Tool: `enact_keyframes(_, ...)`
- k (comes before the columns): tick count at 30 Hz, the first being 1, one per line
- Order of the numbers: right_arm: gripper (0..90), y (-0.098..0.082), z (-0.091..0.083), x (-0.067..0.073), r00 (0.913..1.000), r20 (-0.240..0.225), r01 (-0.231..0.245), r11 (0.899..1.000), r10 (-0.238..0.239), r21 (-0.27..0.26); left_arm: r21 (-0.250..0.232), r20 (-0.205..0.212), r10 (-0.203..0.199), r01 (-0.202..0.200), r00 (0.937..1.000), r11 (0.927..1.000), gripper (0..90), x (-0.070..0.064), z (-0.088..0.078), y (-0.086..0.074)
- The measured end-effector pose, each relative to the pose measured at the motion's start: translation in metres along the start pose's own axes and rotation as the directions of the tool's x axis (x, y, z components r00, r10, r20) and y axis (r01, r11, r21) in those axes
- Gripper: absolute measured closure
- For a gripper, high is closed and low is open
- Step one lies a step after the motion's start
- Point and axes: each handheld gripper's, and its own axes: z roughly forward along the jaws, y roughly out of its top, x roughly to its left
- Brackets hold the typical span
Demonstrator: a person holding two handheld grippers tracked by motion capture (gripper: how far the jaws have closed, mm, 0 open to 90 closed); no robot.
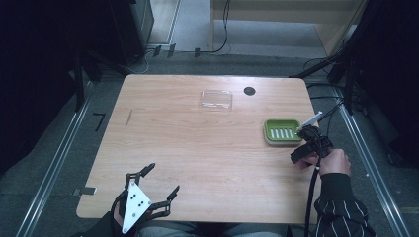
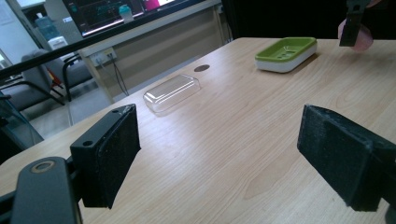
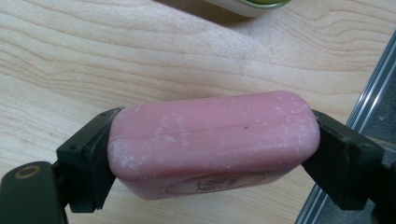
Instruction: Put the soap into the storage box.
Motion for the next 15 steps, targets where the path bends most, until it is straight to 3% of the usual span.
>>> enact_keyframes(15,13.7,0.014,-0.005,0.008,0.9993,0.0,0.038,0.999,-0.038,-0.009,0.002,0.001,0.002,-0.002,1.0,1.0,13.6,0.0,0.0,0.0)
